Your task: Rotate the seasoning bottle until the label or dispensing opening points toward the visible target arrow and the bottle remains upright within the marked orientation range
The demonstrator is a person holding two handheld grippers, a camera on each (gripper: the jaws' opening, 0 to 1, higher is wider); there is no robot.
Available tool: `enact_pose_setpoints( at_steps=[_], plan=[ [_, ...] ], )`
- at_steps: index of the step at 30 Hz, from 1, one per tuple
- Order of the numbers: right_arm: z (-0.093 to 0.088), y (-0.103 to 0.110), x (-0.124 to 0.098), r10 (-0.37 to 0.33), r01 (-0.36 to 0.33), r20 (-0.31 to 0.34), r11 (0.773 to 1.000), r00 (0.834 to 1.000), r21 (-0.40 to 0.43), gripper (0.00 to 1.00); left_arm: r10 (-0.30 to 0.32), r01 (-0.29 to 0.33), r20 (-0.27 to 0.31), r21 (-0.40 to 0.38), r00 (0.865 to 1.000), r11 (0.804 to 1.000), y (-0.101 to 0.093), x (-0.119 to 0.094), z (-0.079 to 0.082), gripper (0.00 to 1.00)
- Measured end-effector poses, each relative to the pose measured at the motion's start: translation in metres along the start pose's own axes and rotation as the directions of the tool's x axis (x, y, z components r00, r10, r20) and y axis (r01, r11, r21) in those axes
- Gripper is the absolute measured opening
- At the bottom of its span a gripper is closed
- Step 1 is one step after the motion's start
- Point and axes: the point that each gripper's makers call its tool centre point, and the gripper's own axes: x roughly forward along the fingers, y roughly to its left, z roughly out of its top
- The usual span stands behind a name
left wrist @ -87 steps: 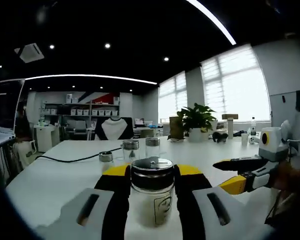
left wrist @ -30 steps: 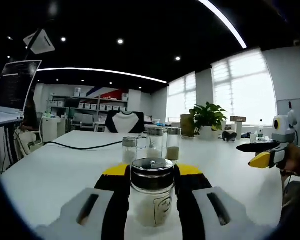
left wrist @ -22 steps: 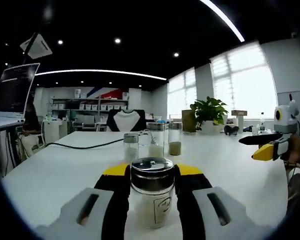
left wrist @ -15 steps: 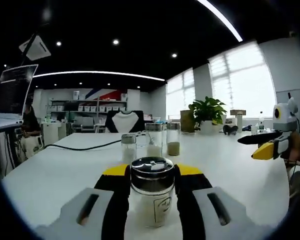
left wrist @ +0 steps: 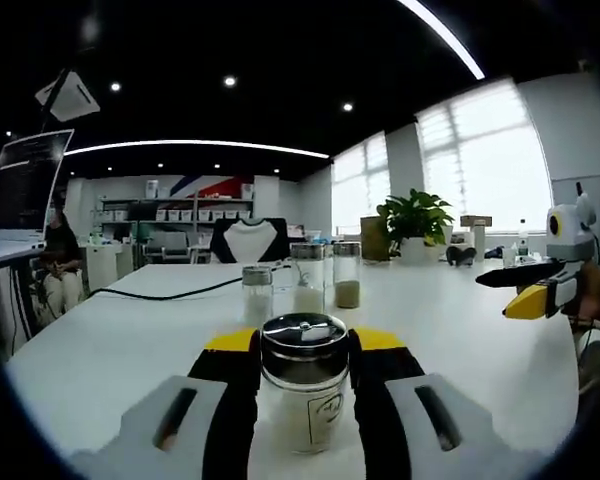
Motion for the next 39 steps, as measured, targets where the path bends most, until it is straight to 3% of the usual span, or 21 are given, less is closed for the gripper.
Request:
enact_pose_setpoints(
  at_steps=[14, 16, 26, 31, 39],
  plan=[
    [-0.002, 0.002, 0.000, 0.007, -0.007, -0.005, 1.000, 1.000, 0.006, 0.95, 0.019, -0.019, -0.044, 0.012, 0.999, 1.000, 0.000, 0.002, 0.000, 0.37],
    [-0.002, 0.002, 0.000, 0.007, -0.007, -0.003, 1.000, 1.000, 0.006, 0.95, 0.024, -0.025, -0.023, -0.001, 0.999, 1.000, 0.000, 0.001, 0.007, 0.39],
    [0.002, 0.000, -0.003, 0.002, -0.003, 0.012, 1.000, 1.000, 0.019, 0.92, 0.040, -0.041, 0.024, 0.010, 0.999, 0.999, -0.002, -0.001, 0.041, 0.54],
    [-0.001, 0.000, -0.003, 0.003, -0.003, 0.003, 1.000, 1.000, 0.020, 0.92, 0.080, -0.080, 0.014, 0.040, 0.997, 0.996, -0.006, -0.002, 0.049, 0.83],
    [-0.001, -0.001, -0.005, 0.000, 0.000, 0.007, 1.000, 1.000, 0.025, 0.92, 0.097, -0.096, -0.014, 0.033, 0.995, 0.995, -0.003, -0.001, 0.045, 0.84]
  ],
)
